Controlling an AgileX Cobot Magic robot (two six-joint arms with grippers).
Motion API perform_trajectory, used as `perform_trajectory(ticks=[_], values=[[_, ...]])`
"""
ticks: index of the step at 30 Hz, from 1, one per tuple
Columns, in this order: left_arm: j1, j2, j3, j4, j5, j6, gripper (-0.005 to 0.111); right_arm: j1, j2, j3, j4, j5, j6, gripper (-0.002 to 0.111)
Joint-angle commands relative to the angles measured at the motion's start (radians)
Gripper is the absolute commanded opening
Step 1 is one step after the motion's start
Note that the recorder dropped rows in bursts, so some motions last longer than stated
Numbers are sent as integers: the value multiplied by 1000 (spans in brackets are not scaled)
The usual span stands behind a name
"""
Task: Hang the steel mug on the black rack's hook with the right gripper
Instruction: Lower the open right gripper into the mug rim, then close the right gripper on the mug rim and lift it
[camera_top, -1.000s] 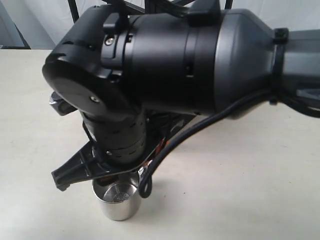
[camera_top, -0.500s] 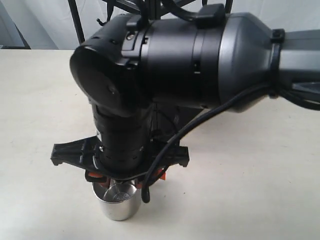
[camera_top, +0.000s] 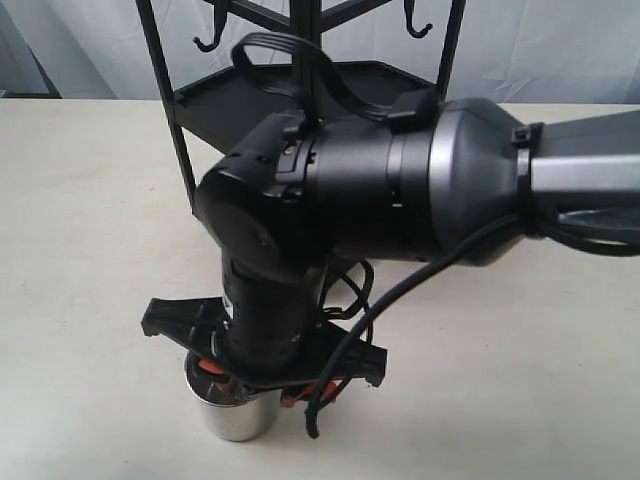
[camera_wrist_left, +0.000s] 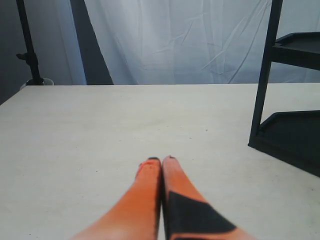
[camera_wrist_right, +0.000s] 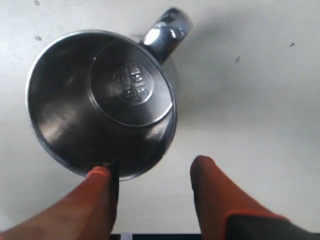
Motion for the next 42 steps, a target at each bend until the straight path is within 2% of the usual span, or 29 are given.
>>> perform_trajectory(ticks=[1, 13, 15, 20, 21, 34, 42], values=[[-1, -5, -2, -4, -6, 0, 2, -19, 7, 11, -24, -34, 22, 46], [-1, -5, -2, -4, -6, 0, 2, -20, 75, 11, -19, -63, 18, 45], [-1, -5, -2, -4, -6, 0, 2, -20, 78, 11, -19, -62, 18, 38], [-1, -5, -2, -4, -6, 0, 2, -20, 74, 11, -30, -55, 18, 2], [-1, -5, -2, -4, -6, 0, 2, -20, 74, 11, -30, -51, 16, -1], [-1, -5, -2, -4, -6, 0, 2, -20, 17, 11, -30, -32, -151, -1], [-1, -5, -2, 3, -6, 0, 2, -19, -87, 11, -30, -172, -382, -1]])
